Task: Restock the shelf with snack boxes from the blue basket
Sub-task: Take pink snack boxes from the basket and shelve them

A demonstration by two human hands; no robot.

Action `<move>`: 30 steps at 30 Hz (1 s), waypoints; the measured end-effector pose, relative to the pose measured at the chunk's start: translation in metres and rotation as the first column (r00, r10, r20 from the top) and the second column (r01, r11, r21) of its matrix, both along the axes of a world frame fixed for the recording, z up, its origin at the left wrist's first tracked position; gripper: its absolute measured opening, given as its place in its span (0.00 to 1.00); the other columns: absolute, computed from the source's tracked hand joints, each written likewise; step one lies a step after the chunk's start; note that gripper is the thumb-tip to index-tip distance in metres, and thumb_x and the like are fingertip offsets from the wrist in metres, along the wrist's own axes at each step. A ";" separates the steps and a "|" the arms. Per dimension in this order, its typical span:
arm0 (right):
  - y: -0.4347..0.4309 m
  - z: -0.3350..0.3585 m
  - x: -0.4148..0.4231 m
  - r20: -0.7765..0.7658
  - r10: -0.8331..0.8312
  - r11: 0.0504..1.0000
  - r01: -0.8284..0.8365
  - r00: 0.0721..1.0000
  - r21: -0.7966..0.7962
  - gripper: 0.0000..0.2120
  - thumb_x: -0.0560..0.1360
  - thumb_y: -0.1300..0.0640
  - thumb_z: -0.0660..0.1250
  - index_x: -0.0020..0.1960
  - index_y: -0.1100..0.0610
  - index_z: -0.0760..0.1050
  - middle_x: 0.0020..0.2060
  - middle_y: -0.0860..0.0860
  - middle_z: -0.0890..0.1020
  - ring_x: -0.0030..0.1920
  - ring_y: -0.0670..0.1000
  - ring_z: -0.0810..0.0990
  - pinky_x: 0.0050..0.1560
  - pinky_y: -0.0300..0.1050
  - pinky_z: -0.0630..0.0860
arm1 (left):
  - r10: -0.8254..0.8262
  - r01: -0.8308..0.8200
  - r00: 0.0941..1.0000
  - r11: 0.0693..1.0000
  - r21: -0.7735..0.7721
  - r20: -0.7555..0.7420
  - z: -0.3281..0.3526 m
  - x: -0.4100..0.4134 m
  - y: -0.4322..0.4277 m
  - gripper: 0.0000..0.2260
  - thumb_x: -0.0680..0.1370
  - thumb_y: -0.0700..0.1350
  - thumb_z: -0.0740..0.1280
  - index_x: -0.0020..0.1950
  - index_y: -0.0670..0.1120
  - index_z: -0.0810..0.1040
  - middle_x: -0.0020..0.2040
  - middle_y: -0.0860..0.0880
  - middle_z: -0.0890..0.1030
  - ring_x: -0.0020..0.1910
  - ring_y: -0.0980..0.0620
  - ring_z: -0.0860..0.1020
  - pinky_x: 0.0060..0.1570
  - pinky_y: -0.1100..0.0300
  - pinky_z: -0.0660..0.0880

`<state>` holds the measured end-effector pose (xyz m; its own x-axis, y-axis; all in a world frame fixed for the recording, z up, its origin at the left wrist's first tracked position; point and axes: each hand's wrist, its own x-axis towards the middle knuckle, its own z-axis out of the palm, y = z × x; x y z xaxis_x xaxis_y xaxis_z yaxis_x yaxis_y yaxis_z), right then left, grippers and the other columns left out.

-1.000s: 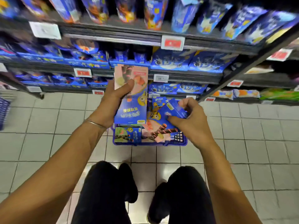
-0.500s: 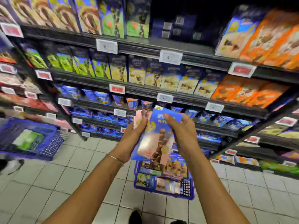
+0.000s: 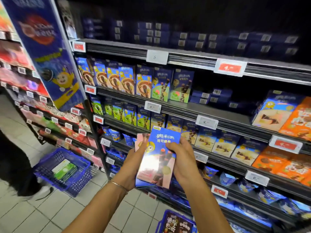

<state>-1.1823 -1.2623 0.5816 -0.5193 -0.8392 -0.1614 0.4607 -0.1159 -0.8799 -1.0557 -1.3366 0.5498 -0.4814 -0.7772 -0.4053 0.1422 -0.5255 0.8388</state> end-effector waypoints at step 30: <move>-0.356 0.171 0.128 -0.233 -0.028 0.940 -0.054 0.972 -0.338 0.15 0.78 0.69 0.64 0.64 0.67 0.73 0.58 0.66 0.81 0.51 0.62 0.83 0.59 0.63 0.77 | 0.028 -0.122 0.975 0.895 -0.429 -0.219 0.162 0.120 -0.374 0.27 0.81 0.61 0.69 0.72 0.42 0.78 0.63 0.39 0.85 0.63 0.35 0.83 0.66 0.31 0.76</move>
